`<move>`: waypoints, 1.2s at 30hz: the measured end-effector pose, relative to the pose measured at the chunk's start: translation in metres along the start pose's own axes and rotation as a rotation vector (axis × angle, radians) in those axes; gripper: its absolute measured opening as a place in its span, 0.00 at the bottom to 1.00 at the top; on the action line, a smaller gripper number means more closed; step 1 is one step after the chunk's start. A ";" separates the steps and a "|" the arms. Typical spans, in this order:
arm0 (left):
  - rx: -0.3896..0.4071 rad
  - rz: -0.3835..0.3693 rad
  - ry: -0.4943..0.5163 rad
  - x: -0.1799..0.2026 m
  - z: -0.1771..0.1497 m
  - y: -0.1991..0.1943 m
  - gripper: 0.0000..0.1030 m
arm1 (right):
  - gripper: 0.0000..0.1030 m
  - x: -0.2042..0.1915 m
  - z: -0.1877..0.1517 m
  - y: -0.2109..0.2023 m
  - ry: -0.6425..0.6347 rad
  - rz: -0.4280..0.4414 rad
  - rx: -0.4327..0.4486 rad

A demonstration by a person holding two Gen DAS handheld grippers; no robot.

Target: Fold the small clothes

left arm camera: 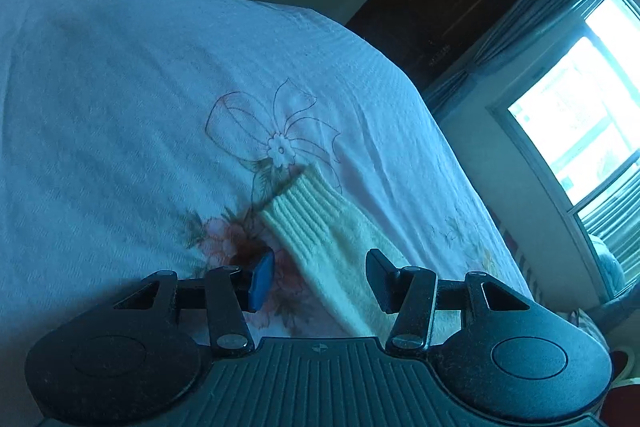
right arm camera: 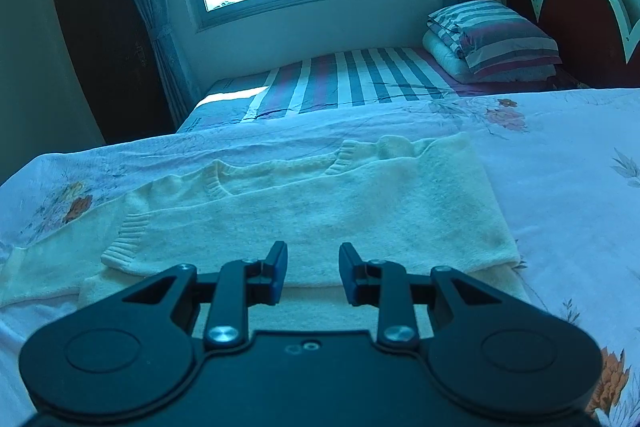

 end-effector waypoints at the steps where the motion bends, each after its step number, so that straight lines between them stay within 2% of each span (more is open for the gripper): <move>1: -0.006 -0.009 0.002 0.002 0.003 0.005 0.50 | 0.29 -0.002 0.001 -0.001 0.003 -0.003 0.001; 2: -0.012 -0.013 0.015 0.004 0.004 0.011 0.44 | 0.29 -0.003 0.001 -0.001 0.007 -0.006 0.001; 3: -0.022 -0.012 0.038 0.007 0.003 0.015 0.00 | 0.29 -0.003 0.002 -0.001 0.013 -0.009 0.003; 5: -0.056 -0.001 0.046 0.009 0.001 0.028 0.02 | 0.29 0.000 0.003 -0.002 0.027 -0.017 0.004; 7: -0.006 -0.029 0.108 0.026 0.005 0.020 0.02 | 0.29 0.004 0.005 -0.004 0.032 -0.028 0.010; 10: 0.060 -0.157 0.226 0.085 0.006 -0.003 0.02 | 0.29 0.015 0.007 -0.008 0.046 -0.047 0.022; 13: 0.072 -0.291 0.340 0.156 -0.017 -0.024 0.02 | 0.29 0.030 0.006 -0.009 0.075 -0.068 0.023; 16: 0.039 -0.403 0.446 0.221 -0.061 -0.035 0.02 | 0.29 0.046 0.006 -0.013 0.098 -0.083 0.028; 21: -0.092 -0.538 0.546 0.305 -0.152 -0.049 0.02 | 0.29 0.082 0.010 -0.024 0.143 -0.111 0.040; 25: -0.187 -0.597 0.646 0.344 -0.228 -0.085 0.02 | 0.29 0.113 0.018 -0.027 0.201 -0.129 0.054; 28: -0.223 -0.624 0.719 0.363 -0.276 -0.110 0.02 | 0.29 0.130 0.024 -0.031 0.217 -0.138 0.065; 35: -0.315 -0.665 0.779 0.392 -0.340 -0.129 0.03 | 0.30 0.154 0.023 -0.035 0.239 -0.140 0.053; 36: -0.357 -0.660 0.793 0.394 -0.352 -0.129 0.10 | 0.30 0.154 0.022 -0.034 0.243 -0.134 0.047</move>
Point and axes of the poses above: each gripper's, at about its wrist camera, not at the fingertips, and y roughly the way its jaws point, x to its right, z to its top, the point moved 7 cm from there along y, roughly the way its jaws point, and after that the axes turned 9 degrees about x, right-handed, at the moved point
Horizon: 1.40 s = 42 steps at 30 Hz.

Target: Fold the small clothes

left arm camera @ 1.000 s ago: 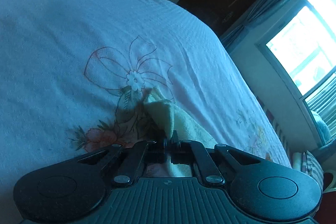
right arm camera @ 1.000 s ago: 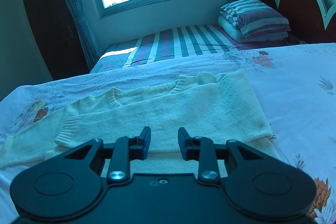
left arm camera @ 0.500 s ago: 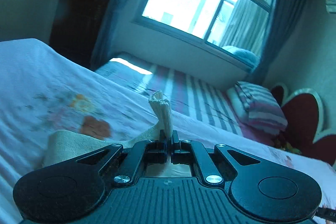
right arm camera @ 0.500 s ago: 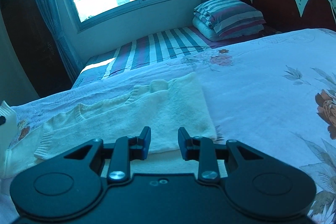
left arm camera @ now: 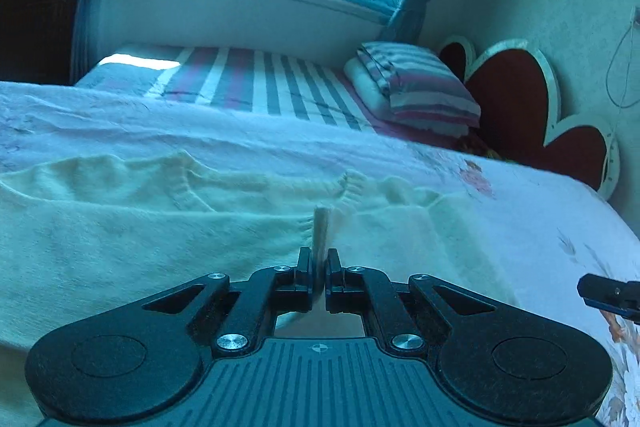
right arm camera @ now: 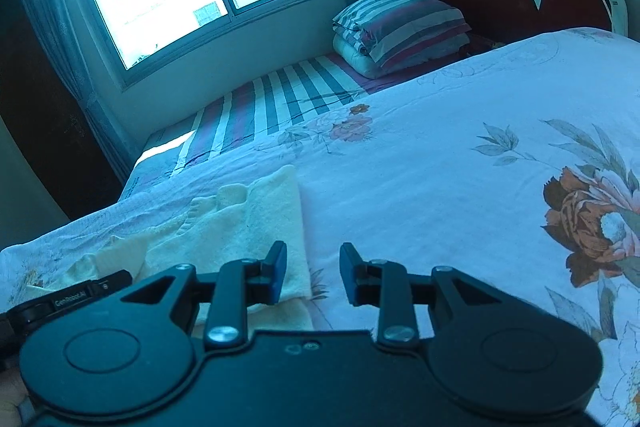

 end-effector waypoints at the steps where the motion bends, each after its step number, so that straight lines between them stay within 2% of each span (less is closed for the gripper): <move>1: -0.024 -0.008 -0.003 0.004 -0.003 0.003 0.23 | 0.31 0.000 -0.001 0.001 0.005 0.007 -0.007; 2: -0.006 -0.016 -0.002 0.005 -0.004 -0.003 0.55 | 0.31 -0.001 -0.001 0.002 0.010 0.018 -0.015; 3: 0.048 0.003 0.006 0.002 -0.001 -0.018 0.78 | 0.31 -0.003 -0.002 0.003 0.013 0.030 -0.017; 4: 0.106 0.033 0.012 -0.007 0.003 -0.034 0.81 | 0.32 -0.007 -0.002 0.004 0.016 0.048 -0.021; 7: 0.155 0.161 -0.020 -0.046 0.005 -0.078 0.81 | 0.32 -0.027 -0.006 0.013 0.053 0.131 -0.051; 8: 0.165 0.226 -0.047 -0.069 0.002 -0.094 0.81 | 0.32 -0.038 -0.009 0.018 0.072 0.172 -0.066; 10: 0.163 0.325 -0.082 -0.106 -0.006 -0.119 0.81 | 0.32 -0.062 -0.020 0.029 0.090 0.237 -0.105; 14: 0.123 0.431 -0.139 -0.159 -0.031 -0.146 0.81 | 0.32 -0.107 -0.049 0.052 0.072 0.299 -0.185; 19: 0.090 0.439 -0.183 -0.183 -0.045 -0.138 0.81 | 0.32 -0.132 -0.072 0.073 0.082 0.295 -0.247; 23: 0.088 0.435 -0.207 -0.187 -0.044 -0.124 0.81 | 0.28 -0.144 -0.072 0.078 0.079 0.278 -0.219; 24: 0.090 0.429 -0.208 -0.185 -0.042 -0.123 0.81 | 0.25 -0.145 -0.070 0.080 0.078 0.266 -0.211; 25: 0.090 0.427 -0.205 -0.185 -0.041 -0.122 0.81 | 0.11 -0.146 -0.067 0.080 0.072 0.253 -0.197; 26: 0.087 0.430 -0.202 -0.184 -0.040 -0.120 0.81 | 0.06 -0.147 -0.063 0.079 0.057 0.245 -0.180; 28: 0.083 0.429 -0.195 -0.183 -0.039 -0.115 0.81 | 0.06 -0.147 -0.052 0.074 0.029 0.235 -0.135; 33: 0.083 0.432 -0.179 -0.182 -0.037 -0.106 0.81 | 0.06 -0.117 -0.023 0.062 -0.021 0.160 -0.031; 37: 0.088 0.448 -0.156 -0.180 -0.038 -0.102 0.81 | 0.06 -0.083 -0.013 0.055 -0.038 0.094 -0.004; 42: 0.086 0.460 -0.138 -0.179 -0.039 -0.099 0.81 | 0.06 -0.054 -0.014 0.056 -0.022 0.046 -0.014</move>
Point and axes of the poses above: each gripper's, at about its wrist camera, not at the fingertips, and y roughly the way its jaws point, x to its right, z to its top, the point moved 7 cm from there along y, roughly the way its jaws point, and after that the axes turned 9 degrees about x, right-handed, at the moved point
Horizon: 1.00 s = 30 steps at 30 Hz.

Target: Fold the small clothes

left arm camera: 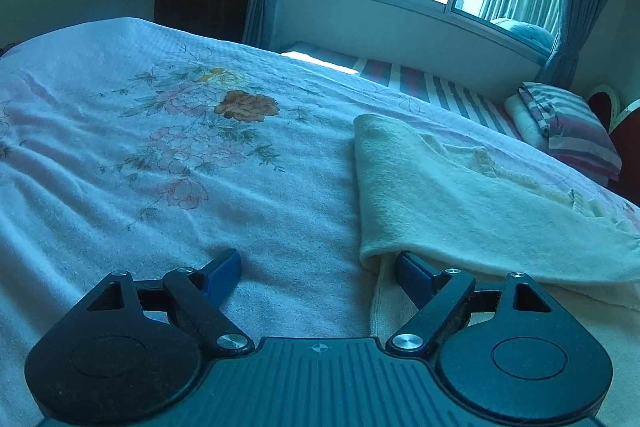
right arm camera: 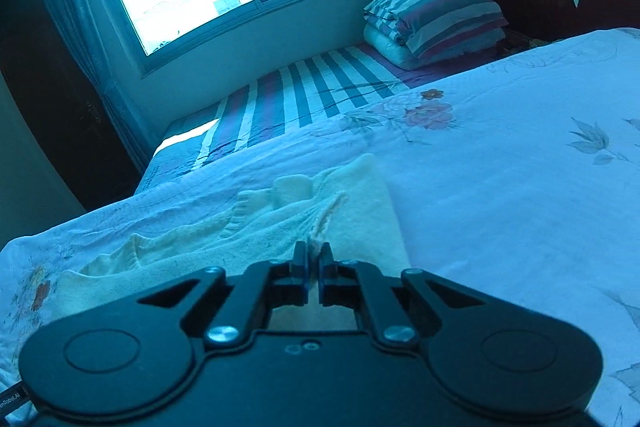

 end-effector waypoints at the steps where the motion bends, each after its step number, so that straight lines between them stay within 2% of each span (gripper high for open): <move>1: 0.001 0.001 0.004 0.000 0.000 0.000 0.81 | 0.06 0.004 -0.001 0.000 0.008 -0.001 -0.004; 11: 0.008 0.012 0.004 0.000 -0.001 0.001 0.81 | 0.06 0.016 -0.008 -0.003 0.020 0.000 -0.019; 21: -0.008 0.011 0.038 0.001 -0.001 0.001 0.81 | 0.06 0.032 -0.022 -0.001 0.030 -0.047 -0.052; 23: -0.018 0.001 0.067 -0.005 -0.001 -0.004 0.81 | 0.21 0.040 -0.017 -0.009 0.021 -0.090 -0.013; 24: -0.020 -0.001 0.077 -0.010 -0.001 -0.009 0.81 | 0.22 0.045 -0.013 -0.014 0.019 -0.101 0.004; 27: 0.031 -0.008 0.056 -0.023 0.013 -0.029 0.81 | 0.17 0.051 0.003 -0.026 0.014 -0.057 0.056; 30: 0.092 -0.098 0.070 0.001 0.039 -0.030 0.81 | 0.15 0.037 0.014 -0.020 -0.036 0.008 0.072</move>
Point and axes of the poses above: each gripper's, at about its wrist camera, not at the fingertips, and y roughly the way its jaws point, x to its right, z to its top, the point moved 7 cm from there along y, roughly the way its jaws point, and after that the axes turned 9 degrees about x, right-handed, at the moved point
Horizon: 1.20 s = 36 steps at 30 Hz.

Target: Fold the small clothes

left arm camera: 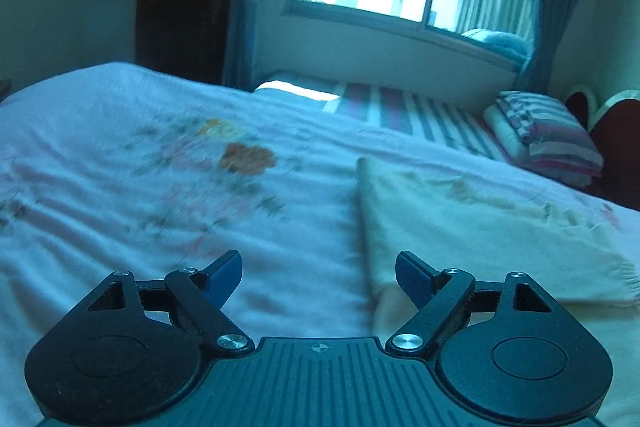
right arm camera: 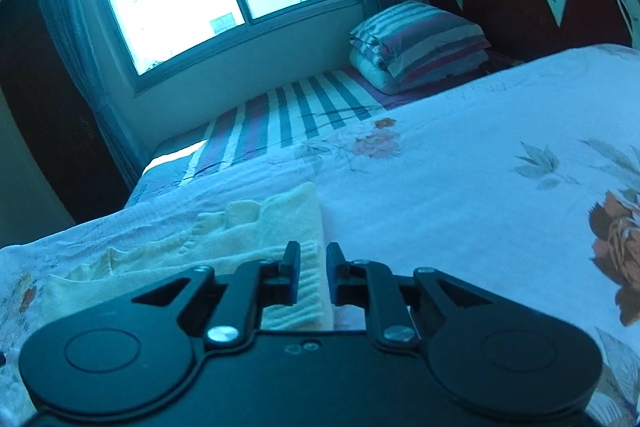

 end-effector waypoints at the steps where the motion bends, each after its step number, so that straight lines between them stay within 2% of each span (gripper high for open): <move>1: 0.010 -0.040 0.007 0.012 0.006 0.006 0.81 | 0.13 -0.006 0.000 0.005 -0.018 0.014 -0.007; 2: 0.009 -0.090 0.012 0.027 0.011 0.016 0.67 | 0.13 -0.014 -0.001 0.011 -0.041 0.031 -0.013; 3: -0.001 -0.131 0.015 0.040 0.013 0.027 0.58 | 0.11 -0.022 -0.003 0.018 -0.070 0.049 -0.024; 6: -0.036 -0.181 0.044 0.066 0.011 0.062 0.58 | 0.08 -0.034 -0.017 0.039 -0.147 0.045 -0.078; 8: -0.095 -0.176 0.086 0.073 0.005 0.088 0.58 | 0.06 -0.028 -0.028 0.055 -0.177 -0.009 -0.142; 10: -0.142 -0.119 0.127 0.068 0.001 0.108 0.58 | 0.07 -0.025 -0.028 0.056 -0.164 -0.008 -0.141; 11: -0.126 -0.123 0.134 0.068 0.006 0.109 0.58 | 0.11 -0.026 -0.023 0.054 -0.165 -0.006 -0.130; 12: -0.106 -0.129 0.139 0.068 0.012 0.110 0.58 | 0.19 -0.029 -0.017 0.051 -0.172 0.000 -0.099; 14: -0.094 -0.121 0.155 0.071 0.020 0.119 0.58 | 0.20 -0.035 -0.011 0.054 -0.195 0.021 -0.073; 16: -0.152 -0.112 0.171 0.070 0.012 0.138 0.75 | 0.18 -0.035 -0.016 0.070 -0.217 0.009 -0.111; 17: -0.161 -0.113 0.187 0.070 0.007 0.145 0.83 | 0.19 -0.031 -0.024 0.082 -0.231 -0.005 -0.165; 20: -0.137 -0.098 0.222 0.076 0.014 0.135 0.84 | 0.18 -0.034 -0.018 0.080 -0.280 0.007 -0.159; 22: -0.076 -0.110 0.214 0.077 0.021 0.113 0.84 | 0.19 -0.032 -0.008 0.063 -0.263 0.032 -0.110; 27: -0.044 -0.103 0.241 0.072 0.004 0.064 0.84 | 0.21 -0.021 -0.010 0.035 -0.238 0.057 -0.103; 29: -0.101 -0.073 0.261 0.069 -0.015 0.065 0.84 | 0.19 -0.020 -0.024 0.039 -0.264 0.066 -0.150; 30: -0.102 -0.072 0.238 0.065 -0.021 0.067 0.85 | 0.19 -0.018 -0.033 0.043 -0.281 0.054 -0.181; 31: -0.096 -0.075 0.197 0.061 -0.023 0.066 0.85 | 0.19 -0.019 -0.036 0.043 -0.302 0.055 -0.155; 33: -0.112 -0.060 0.168 0.055 -0.019 0.066 0.86 | 0.19 -0.023 -0.036 0.042 -0.327 0.048 -0.159; 34: -0.102 -0.039 0.179 0.056 -0.014 0.063 0.86 | 0.19 -0.024 -0.034 0.041 -0.325 0.047 -0.162; 36: -0.034 -0.038 0.214 0.063 0.001 0.053 0.86 | 0.21 -0.028 -0.021 0.035 -0.290 0.067 -0.120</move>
Point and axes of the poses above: each gripper's, at about its wrist camera, not at the fingertips, and y roughly the way its jaws point, x to its right, z to its top, the point moved 7 cm from there along y, roughly the way its jaws point, and after that the axes turned 9 degrees about x, right-handed, at the moved point
